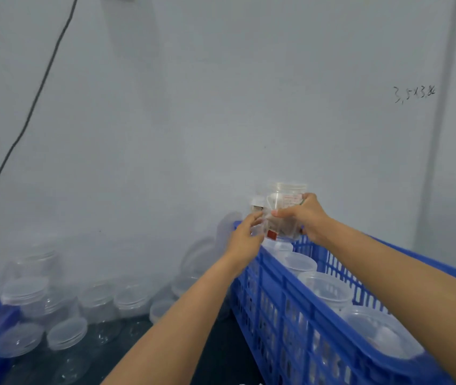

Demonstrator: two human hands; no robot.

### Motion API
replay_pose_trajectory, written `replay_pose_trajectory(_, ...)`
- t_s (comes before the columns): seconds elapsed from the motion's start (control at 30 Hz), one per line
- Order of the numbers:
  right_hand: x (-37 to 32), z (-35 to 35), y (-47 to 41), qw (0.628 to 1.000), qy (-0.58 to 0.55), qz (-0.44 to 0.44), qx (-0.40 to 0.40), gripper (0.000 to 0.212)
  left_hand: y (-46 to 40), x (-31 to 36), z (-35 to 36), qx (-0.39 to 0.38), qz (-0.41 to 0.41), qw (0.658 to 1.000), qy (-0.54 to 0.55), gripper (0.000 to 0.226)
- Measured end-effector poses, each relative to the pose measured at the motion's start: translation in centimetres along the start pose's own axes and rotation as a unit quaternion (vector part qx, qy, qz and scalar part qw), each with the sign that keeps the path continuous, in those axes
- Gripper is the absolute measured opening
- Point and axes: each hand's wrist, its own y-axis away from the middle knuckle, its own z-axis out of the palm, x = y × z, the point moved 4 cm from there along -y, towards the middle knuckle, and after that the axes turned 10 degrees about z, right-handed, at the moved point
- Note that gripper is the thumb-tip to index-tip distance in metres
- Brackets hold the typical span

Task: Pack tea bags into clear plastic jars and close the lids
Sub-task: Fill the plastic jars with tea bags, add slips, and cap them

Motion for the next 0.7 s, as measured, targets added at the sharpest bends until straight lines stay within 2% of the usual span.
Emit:
replay_pose_trajectory(0.23,2.8,0.3,-2.5,0.998,0.030,0.054,-0.015,0.086,-0.5,-3.0,1.1,-0.025,-0.019,0.999,-0.005,0.054)
replay_pose_trajectory(0.5,3.5,1.3,-3.4,0.997,0.017,0.064,-0.042,0.081,-0.7,-4.1,1.1,-0.016,-0.014,0.999,-0.028,0.059)
replay_pose_trajectory(0.7,3.3,1.0,-3.4,0.995,0.011,0.091,-0.050,0.101,-0.5,-4.9,1.4,-0.013,-0.025,0.999,-0.039,0.058)
